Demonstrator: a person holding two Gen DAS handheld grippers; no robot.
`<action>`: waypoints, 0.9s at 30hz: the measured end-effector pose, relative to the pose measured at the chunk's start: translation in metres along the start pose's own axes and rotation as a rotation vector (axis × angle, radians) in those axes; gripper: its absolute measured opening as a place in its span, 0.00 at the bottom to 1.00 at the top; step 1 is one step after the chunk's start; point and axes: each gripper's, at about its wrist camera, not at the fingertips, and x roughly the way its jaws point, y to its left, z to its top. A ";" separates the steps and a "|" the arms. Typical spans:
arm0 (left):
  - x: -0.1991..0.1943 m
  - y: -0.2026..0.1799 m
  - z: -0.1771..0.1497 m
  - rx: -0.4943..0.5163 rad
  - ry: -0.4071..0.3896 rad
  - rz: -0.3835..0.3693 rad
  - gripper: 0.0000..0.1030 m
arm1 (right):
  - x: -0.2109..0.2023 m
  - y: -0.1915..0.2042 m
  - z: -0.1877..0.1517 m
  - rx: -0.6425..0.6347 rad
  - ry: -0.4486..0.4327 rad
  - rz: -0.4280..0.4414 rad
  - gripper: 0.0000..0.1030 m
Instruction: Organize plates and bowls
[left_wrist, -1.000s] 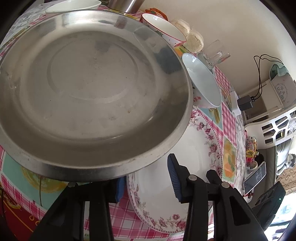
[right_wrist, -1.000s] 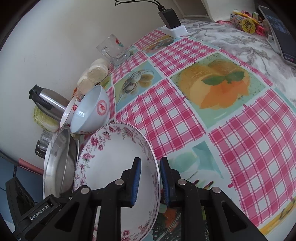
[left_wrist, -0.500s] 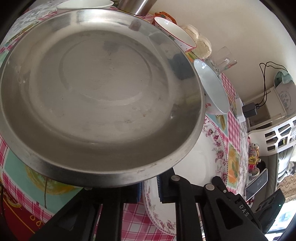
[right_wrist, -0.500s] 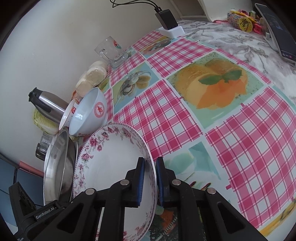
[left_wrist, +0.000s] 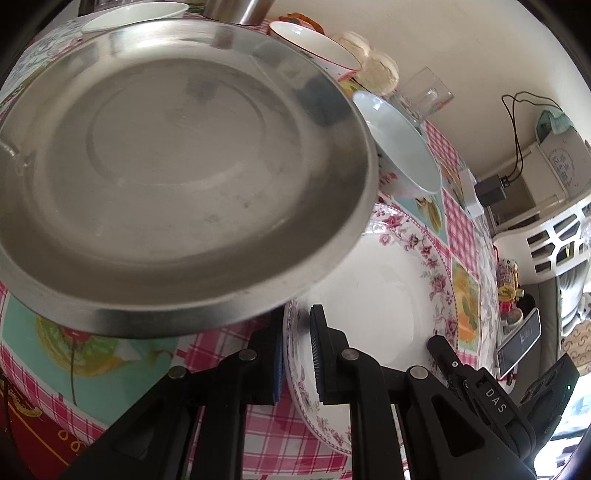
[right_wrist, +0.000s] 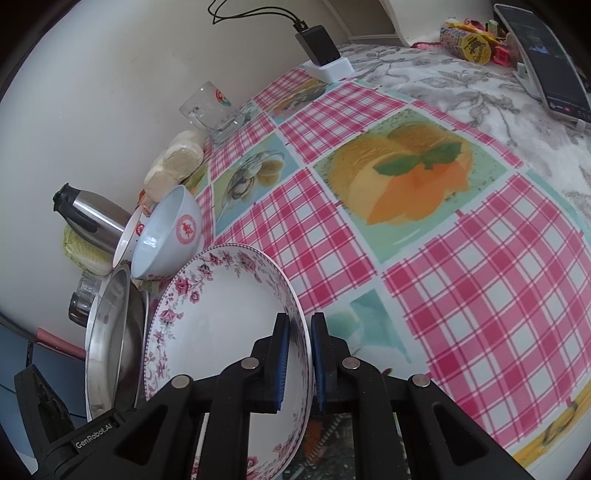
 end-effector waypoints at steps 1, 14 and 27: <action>0.001 -0.002 0.000 0.006 0.005 -0.002 0.13 | -0.001 -0.002 0.000 0.007 -0.002 0.001 0.13; 0.011 -0.005 0.009 -0.023 0.014 -0.047 0.13 | -0.006 -0.014 0.002 0.034 -0.008 0.020 0.12; 0.016 -0.024 0.011 0.070 -0.007 -0.036 0.10 | -0.009 -0.011 0.005 0.008 -0.021 -0.005 0.10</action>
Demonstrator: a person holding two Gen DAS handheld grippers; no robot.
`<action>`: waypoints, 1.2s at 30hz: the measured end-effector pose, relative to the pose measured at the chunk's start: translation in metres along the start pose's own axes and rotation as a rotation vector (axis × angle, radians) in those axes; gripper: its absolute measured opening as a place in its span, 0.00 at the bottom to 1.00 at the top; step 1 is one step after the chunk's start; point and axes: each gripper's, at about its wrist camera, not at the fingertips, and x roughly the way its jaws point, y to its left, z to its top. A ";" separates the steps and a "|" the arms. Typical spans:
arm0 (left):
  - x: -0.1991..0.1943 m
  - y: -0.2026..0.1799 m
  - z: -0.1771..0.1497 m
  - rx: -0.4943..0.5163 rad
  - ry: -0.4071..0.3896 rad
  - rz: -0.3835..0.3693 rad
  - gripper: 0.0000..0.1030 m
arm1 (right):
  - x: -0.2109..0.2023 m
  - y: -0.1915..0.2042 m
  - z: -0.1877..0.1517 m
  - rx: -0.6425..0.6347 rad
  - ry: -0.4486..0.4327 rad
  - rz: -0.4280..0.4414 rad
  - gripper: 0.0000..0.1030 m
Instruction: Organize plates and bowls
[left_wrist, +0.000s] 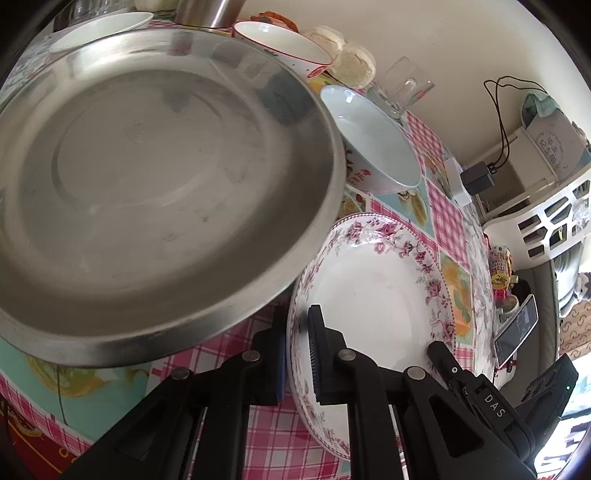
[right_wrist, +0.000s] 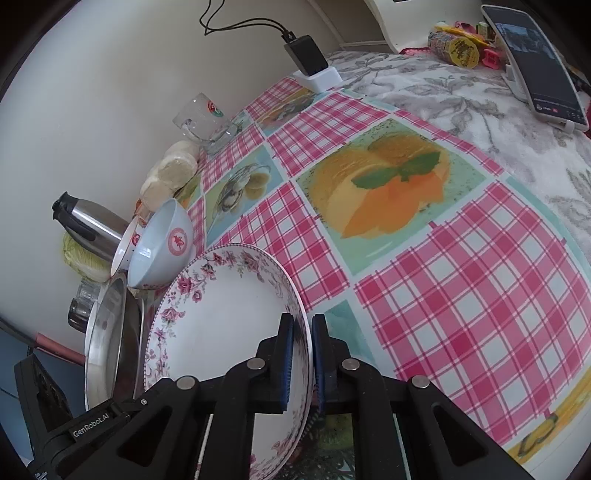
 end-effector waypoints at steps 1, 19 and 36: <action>-0.001 -0.001 0.000 0.011 0.001 -0.001 0.10 | -0.001 -0.002 0.001 0.002 -0.004 -0.002 0.10; -0.021 -0.039 0.007 0.177 -0.052 -0.052 0.10 | -0.028 -0.016 0.007 0.046 -0.076 -0.004 0.08; -0.066 -0.025 0.025 0.183 -0.129 -0.111 0.10 | -0.067 0.035 0.012 -0.046 -0.219 0.023 0.08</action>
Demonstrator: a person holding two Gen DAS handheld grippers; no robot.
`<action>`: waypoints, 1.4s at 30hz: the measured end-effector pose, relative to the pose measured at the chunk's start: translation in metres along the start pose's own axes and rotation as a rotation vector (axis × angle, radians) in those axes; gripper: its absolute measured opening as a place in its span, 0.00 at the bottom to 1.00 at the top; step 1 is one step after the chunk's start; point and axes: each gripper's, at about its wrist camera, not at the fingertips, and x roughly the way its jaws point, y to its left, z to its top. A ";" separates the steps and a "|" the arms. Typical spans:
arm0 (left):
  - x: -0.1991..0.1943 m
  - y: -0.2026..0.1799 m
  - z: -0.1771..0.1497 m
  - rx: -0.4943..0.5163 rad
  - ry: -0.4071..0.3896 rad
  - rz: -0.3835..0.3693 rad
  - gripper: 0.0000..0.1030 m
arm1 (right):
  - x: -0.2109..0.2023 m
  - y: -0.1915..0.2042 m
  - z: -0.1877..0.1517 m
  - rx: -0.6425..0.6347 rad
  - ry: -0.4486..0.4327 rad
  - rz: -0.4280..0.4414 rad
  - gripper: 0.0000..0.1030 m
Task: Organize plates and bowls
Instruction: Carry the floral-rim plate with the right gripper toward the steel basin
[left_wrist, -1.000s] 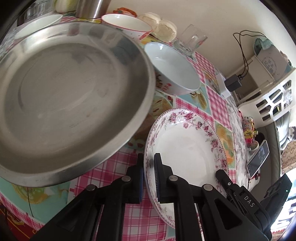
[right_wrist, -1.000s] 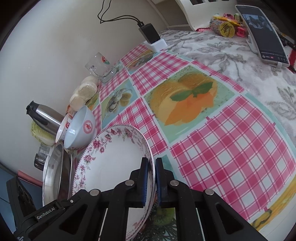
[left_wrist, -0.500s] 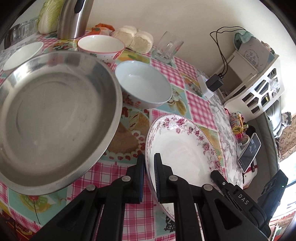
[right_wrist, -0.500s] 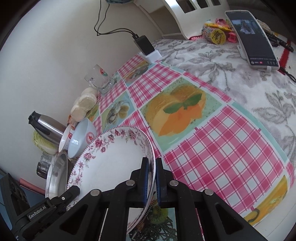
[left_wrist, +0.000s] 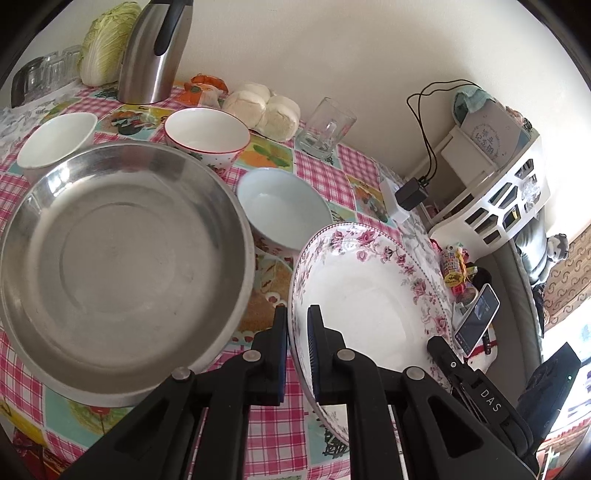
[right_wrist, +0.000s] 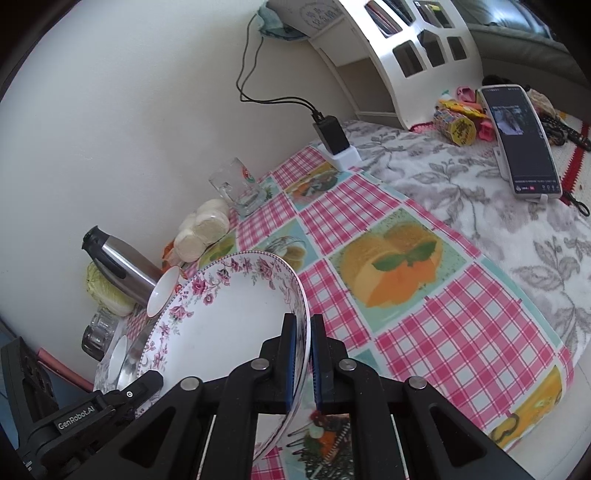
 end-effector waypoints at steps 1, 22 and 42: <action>-0.002 0.003 0.001 -0.005 -0.001 0.002 0.10 | 0.000 0.004 0.000 -0.006 -0.001 0.003 0.08; -0.032 0.084 0.040 -0.154 -0.016 0.003 0.10 | 0.027 0.085 -0.027 -0.121 0.056 0.043 0.09; -0.074 0.172 0.061 -0.368 -0.105 -0.067 0.10 | 0.053 0.170 -0.052 -0.250 0.066 0.146 0.09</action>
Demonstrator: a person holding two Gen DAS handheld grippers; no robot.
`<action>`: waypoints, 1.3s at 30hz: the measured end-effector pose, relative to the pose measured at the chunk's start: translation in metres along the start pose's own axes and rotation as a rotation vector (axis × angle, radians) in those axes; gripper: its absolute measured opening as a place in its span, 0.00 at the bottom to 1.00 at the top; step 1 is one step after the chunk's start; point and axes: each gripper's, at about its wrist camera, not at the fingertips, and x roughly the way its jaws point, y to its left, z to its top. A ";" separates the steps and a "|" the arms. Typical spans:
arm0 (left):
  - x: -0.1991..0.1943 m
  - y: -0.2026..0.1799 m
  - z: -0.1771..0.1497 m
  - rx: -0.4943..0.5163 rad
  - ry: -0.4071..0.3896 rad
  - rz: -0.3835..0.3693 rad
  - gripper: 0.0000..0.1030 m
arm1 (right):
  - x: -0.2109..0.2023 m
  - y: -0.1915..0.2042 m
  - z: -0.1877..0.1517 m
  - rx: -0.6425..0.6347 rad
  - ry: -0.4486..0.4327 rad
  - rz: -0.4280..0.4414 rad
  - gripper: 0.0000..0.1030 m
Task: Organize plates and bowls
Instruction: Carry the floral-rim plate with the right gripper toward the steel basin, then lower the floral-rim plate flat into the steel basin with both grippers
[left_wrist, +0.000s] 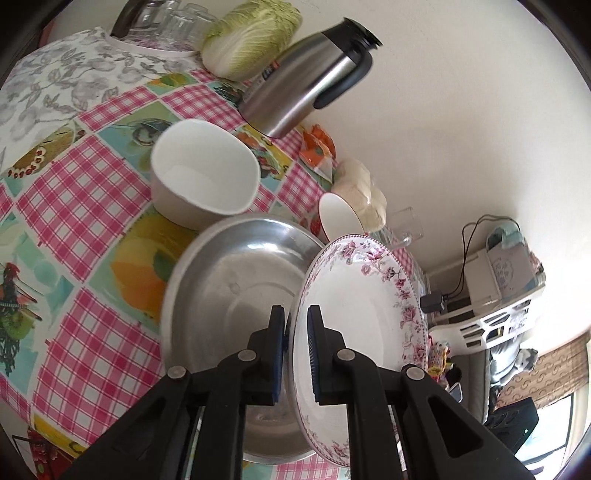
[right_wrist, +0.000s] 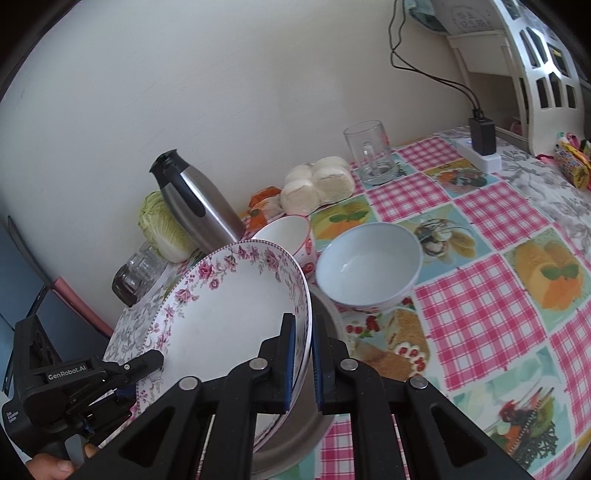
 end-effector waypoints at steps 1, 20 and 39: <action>-0.001 0.003 0.001 -0.006 -0.005 0.003 0.10 | 0.003 0.005 0.000 -0.008 0.004 0.004 0.09; 0.007 0.036 0.014 -0.101 0.005 0.062 0.10 | 0.047 0.031 -0.003 -0.045 0.078 0.019 0.09; 0.036 0.041 0.003 -0.105 0.090 0.124 0.10 | 0.062 0.005 -0.017 -0.013 0.159 -0.049 0.09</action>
